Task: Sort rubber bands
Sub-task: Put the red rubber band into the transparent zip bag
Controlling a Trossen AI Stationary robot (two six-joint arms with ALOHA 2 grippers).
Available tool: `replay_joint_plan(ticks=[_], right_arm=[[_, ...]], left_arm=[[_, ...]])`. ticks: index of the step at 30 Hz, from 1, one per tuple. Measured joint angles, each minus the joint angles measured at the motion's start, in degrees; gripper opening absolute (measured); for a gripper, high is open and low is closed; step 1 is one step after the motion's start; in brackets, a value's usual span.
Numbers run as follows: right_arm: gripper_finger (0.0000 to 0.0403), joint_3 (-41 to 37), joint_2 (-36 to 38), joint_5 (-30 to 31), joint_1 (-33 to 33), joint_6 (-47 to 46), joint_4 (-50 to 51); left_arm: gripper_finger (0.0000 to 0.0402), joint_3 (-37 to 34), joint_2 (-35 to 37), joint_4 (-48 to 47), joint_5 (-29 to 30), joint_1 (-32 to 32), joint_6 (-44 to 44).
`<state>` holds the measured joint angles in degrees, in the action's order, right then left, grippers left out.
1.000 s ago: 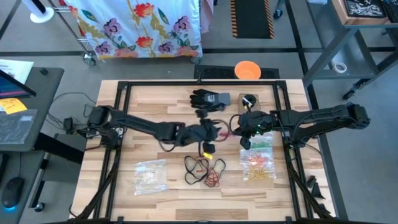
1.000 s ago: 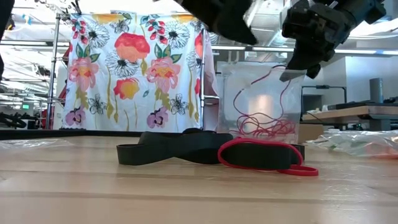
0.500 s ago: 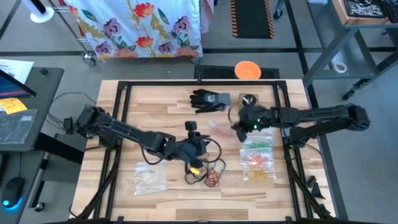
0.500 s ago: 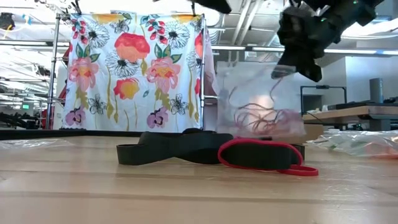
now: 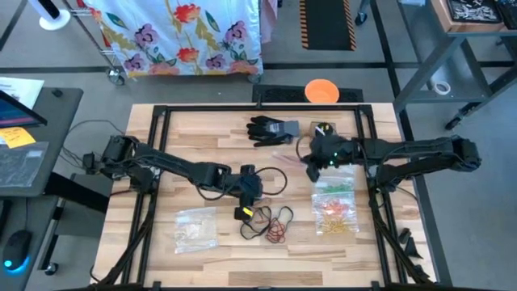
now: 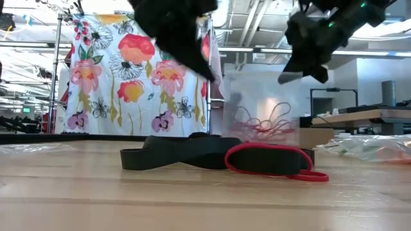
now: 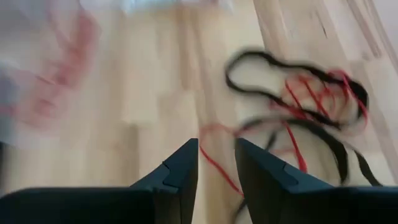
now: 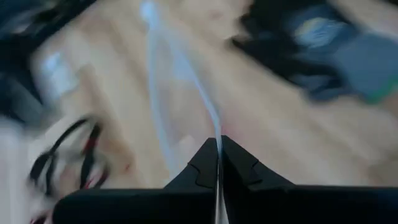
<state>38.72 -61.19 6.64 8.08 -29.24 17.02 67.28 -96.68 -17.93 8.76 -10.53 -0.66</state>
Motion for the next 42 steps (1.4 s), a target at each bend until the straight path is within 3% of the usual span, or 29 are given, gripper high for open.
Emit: replay_joint_plan(ticks=[4, 9, 11, 20, 27, 31, 35, 42], right_arm=[[0.0011, 0.0, 0.0, 1.26, 1.38, 7.01, 0.26], [0.0011, 0.0, -0.02, 0.44, 1.71, 4.86, 0.35], [0.0011, 0.0, 0.02, 0.87, 1.69, 4.84, 0.32], [0.0011, 0.0, 0.02, 0.9, 1.4, 4.64, 1.17], [0.0011, 0.0, -0.02, 0.61, 1.33, 4.66, 1.29], [0.0011, 0.0, -0.02, 0.54, 1.27, 4.68, 1.33], [0.0011, 0.0, -0.02, 0.59, 1.29, 4.4, 1.33], [0.0011, 0.0, -0.02, 0.59, 1.29, 3.74, 1.41]], left_arm=[[0.0104, -4.62, 0.0, 2.4, -7.56, 1.62, 3.2], [0.0104, -9.91, -1.45, 12.05, -13.23, 0.24, 3.49], [0.0104, -10.49, -3.81, 17.2, -12.07, -1.4, 2.27], [0.0104, -7.11, -6.3, 13.94, -5.24, -2.15, -1.13], [0.0104, -5.04, -6.44, 12.2, -9.25, -4.44, -4.62], [0.0104, -5.09, -6.49, 11.35, -11.72, -4.08, 1.99], [0.0104, -5.09, -6.49, 11.22, -9.62, -3.4, 8.32], [0.0104, -5.08, -8.98, 13.19, -10.21, -3.8, 7.49]])
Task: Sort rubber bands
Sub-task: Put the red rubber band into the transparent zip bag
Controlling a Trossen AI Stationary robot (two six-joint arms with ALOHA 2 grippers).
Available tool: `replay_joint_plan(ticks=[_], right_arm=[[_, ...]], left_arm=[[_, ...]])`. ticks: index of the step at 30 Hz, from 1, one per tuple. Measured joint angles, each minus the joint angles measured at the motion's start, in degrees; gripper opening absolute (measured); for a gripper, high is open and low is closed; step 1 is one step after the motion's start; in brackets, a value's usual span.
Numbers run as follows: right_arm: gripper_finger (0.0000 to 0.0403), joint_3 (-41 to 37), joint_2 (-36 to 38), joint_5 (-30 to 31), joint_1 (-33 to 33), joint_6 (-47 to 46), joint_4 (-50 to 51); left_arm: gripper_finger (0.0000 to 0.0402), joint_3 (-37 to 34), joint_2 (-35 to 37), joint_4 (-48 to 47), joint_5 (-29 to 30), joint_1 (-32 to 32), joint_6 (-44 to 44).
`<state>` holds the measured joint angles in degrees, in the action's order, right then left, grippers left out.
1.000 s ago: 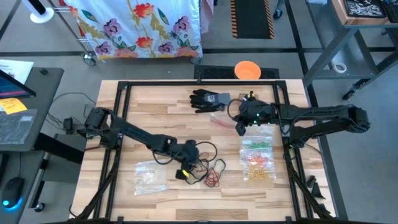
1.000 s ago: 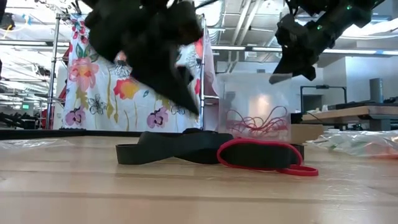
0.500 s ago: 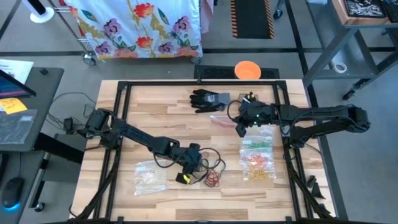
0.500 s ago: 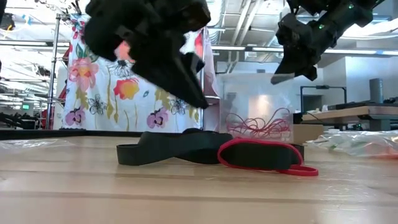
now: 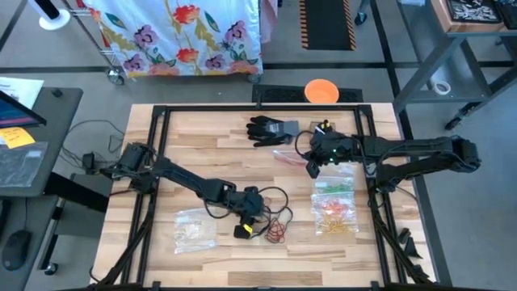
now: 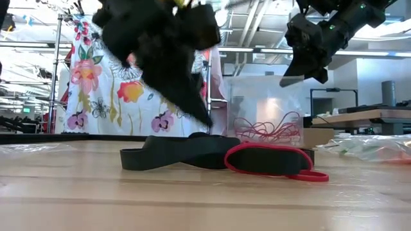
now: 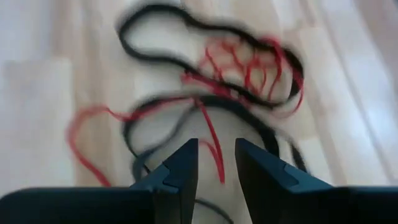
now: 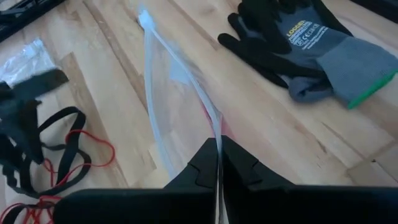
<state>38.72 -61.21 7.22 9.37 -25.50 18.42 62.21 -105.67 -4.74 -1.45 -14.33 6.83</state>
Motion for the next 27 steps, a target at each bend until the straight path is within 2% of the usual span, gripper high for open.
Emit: replay_joint_plan(ticks=[2, 4, 8, 15, 18, 21, 27], right_arm=[[0.0011, 0.0, 0.02, 0.0, 0.0, 0.0, 0.07], [0.0011, 0.0, 0.02, 0.01, -0.11, 0.0, 0.52], [0.0011, 0.0, 0.02, 0.02, -0.33, 0.0, 1.04], [0.0011, 0.0, 0.01, 0.04, -0.35, 0.0, 0.98], [0.0011, 0.0, 0.0, 0.04, -0.35, 0.0, 0.98], [0.0011, 0.0, 0.0, 0.04, -0.35, 0.0, 0.94], [0.0011, 0.0, 0.0, 0.07, -0.35, 0.0, 0.92]], left_arm=[[0.0104, 0.29, -2.73, 1.7, -2.12, 0.23, 0.5], [0.0104, 1.51, -4.86, -0.82, -3.34, 0.57, 0.61], [0.0104, 4.99, -6.01, -7.96, -0.78, 0.9, 0.37], [0.0099, 6.46, -6.08, -8.02, -0.25, 0.68, -2.5], [0.0069, 6.44, -6.1, -8.63, -0.22, 0.63, -3.38], [0.0016, 6.44, -5.9, -8.47, -0.47, 0.64, -5.52], [0.0003, 6.47, -3.2, -9.18, -2.21, 0.44, -7.65]])
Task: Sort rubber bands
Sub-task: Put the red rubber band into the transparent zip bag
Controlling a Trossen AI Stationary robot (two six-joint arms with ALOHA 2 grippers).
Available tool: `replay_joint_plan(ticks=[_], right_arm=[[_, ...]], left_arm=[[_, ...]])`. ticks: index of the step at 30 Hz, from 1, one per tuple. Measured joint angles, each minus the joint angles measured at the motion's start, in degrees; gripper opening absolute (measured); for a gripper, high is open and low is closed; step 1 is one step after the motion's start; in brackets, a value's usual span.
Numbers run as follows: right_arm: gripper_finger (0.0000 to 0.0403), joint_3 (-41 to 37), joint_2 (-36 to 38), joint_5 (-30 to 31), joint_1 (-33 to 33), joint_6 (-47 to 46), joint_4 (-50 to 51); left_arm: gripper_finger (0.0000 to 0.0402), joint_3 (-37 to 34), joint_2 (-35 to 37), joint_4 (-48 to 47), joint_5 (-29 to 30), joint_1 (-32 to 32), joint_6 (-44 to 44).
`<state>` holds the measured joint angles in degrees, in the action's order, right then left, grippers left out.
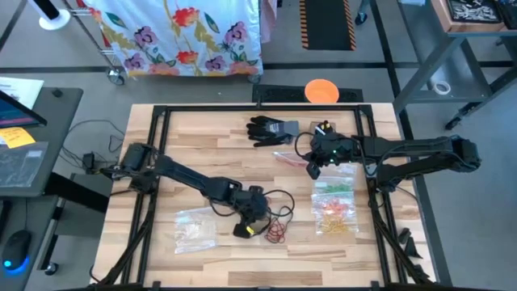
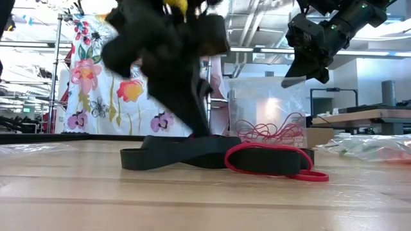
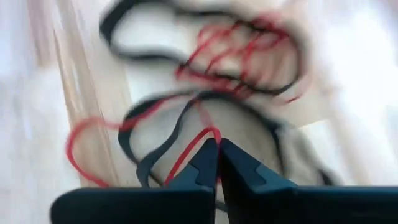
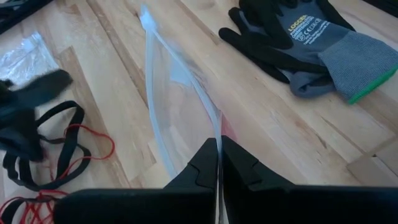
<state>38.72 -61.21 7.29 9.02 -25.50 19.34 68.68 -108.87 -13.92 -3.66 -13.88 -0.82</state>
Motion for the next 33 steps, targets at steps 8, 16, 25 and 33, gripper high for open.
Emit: replay_joint_plan(ticks=[8, 16, 25, 33], right_arm=[[0.0011, 0.0, 0.0, 0.24, 0.02, -0.03, -0.13], [0.0011, 0.0, 0.0, 0.2, 0.02, -9.27, -0.46], [0.0011, 0.0, 0.0, 0.13, 0.02, -7.22, -2.17], [0.0011, 0.0, 0.01, 0.1, 0.02, -7.06, -5.67]], left_arm=[[0.0002, 8.6, 11.8, -1.34, 2.06, -4.23, -14.3], [0.0002, 19.6, 13.21, 3.95, 16.11, 0.4, -22.62], [0.0002, 21.34, 13.17, 7.29, 3.52, 11.1, -21.04], [0.0001, 21.25, 13.17, 6.99, -3.59, 16.9, -18.82]])
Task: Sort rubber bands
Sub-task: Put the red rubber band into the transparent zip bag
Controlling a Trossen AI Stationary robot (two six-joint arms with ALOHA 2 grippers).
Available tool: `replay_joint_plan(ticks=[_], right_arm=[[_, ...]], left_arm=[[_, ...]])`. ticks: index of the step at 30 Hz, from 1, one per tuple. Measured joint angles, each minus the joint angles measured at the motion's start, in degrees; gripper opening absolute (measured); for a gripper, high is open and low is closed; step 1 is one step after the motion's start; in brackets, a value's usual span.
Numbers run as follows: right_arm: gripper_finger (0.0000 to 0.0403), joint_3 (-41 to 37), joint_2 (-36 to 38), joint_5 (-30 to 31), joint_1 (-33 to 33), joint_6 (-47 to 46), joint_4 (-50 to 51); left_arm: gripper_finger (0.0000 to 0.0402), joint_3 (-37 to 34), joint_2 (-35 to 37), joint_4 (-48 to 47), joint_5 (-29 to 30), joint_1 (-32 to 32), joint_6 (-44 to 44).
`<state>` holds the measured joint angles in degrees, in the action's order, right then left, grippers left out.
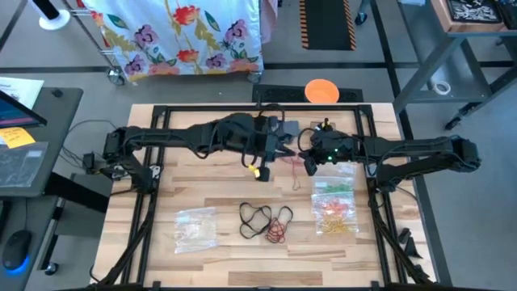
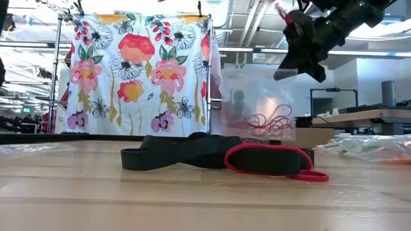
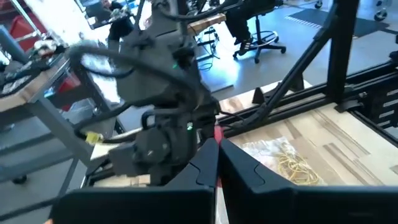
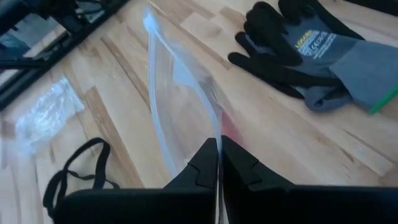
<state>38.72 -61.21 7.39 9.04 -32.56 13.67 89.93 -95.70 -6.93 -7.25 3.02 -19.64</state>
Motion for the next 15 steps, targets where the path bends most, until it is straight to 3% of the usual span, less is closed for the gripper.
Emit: replay_joint_plan(ticks=[15], right_arm=[[0.0011, 0.0, 0.01, -0.24, -0.01, 0.0, -1.03]], left_arm=[[0.0001, -0.09, 0.0, 0.26, 0.0, 2.83, 1.34]])
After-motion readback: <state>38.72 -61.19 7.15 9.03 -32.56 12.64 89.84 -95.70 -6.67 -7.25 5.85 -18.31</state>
